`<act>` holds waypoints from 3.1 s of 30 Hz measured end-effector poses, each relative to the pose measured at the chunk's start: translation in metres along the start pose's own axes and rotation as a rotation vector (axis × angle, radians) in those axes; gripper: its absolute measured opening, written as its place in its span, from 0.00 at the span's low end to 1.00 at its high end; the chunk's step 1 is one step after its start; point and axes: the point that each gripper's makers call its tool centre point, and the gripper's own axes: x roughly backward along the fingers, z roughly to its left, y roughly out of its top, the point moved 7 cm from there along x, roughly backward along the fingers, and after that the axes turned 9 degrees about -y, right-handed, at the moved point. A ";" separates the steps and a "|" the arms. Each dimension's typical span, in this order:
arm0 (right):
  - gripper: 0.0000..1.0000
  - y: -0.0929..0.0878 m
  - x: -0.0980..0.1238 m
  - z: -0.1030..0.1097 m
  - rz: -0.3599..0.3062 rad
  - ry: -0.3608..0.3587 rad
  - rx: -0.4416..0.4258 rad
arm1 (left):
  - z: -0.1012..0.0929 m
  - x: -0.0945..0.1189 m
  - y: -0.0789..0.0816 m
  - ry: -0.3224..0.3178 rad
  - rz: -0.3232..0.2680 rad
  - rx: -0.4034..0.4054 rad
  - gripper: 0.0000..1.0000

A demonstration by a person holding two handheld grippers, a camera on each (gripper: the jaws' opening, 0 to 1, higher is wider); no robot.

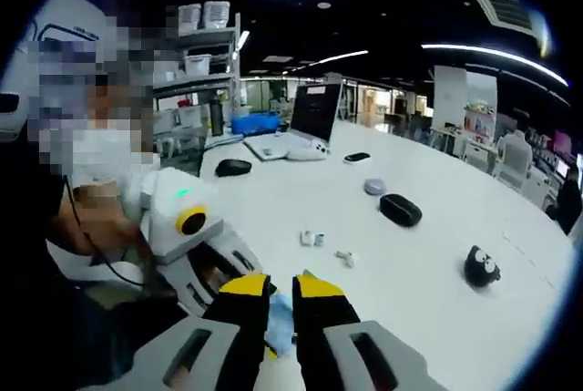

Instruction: Pick up the earbuds from the table and place the earbuds into the earbud case

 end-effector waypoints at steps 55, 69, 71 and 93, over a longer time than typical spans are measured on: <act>0.08 0.002 -0.153 -0.030 0.182 0.171 0.327 | 0.002 0.001 -0.005 -0.004 -0.066 0.063 0.19; 0.15 -0.003 -0.142 -0.029 0.220 0.154 0.401 | 0.001 0.000 -0.005 -0.006 -0.067 0.065 0.19; 0.14 -0.002 -0.146 -0.026 0.221 0.162 0.410 | 0.001 0.000 -0.006 -0.005 -0.068 0.065 0.19; 0.09 0.006 -0.121 -0.035 0.224 0.085 0.381 | 0.001 0.001 -0.005 -0.014 -0.070 0.065 0.19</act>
